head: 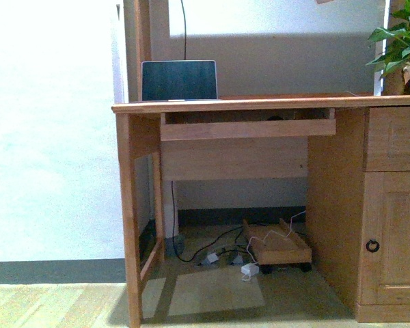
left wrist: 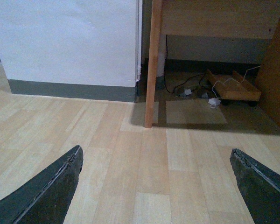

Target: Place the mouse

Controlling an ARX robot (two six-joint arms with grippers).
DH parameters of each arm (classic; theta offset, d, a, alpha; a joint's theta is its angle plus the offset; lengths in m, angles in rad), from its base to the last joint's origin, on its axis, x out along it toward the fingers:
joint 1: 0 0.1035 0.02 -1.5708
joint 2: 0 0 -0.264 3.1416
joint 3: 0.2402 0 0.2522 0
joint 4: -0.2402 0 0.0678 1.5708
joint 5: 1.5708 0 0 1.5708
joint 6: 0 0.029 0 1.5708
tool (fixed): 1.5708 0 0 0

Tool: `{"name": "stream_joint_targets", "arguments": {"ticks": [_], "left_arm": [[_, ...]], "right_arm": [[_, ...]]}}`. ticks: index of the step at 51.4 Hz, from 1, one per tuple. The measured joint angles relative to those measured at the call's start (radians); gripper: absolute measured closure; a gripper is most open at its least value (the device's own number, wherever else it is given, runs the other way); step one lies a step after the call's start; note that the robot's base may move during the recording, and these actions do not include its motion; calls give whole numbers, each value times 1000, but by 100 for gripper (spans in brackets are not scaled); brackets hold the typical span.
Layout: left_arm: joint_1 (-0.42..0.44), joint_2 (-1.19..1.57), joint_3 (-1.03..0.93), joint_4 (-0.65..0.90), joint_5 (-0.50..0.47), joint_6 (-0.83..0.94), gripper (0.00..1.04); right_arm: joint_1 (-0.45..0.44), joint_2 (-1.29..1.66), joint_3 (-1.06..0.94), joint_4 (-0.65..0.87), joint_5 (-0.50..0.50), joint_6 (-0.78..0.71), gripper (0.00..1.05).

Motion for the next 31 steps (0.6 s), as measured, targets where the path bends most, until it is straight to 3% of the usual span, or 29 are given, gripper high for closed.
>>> {"name": "stream_joint_targets", "arguments": {"ticks": [31], "left_arm": [[0, 0, 0, 0, 0, 0, 8]], "right_arm": [[0, 0, 0, 0, 0, 0, 7]]}}
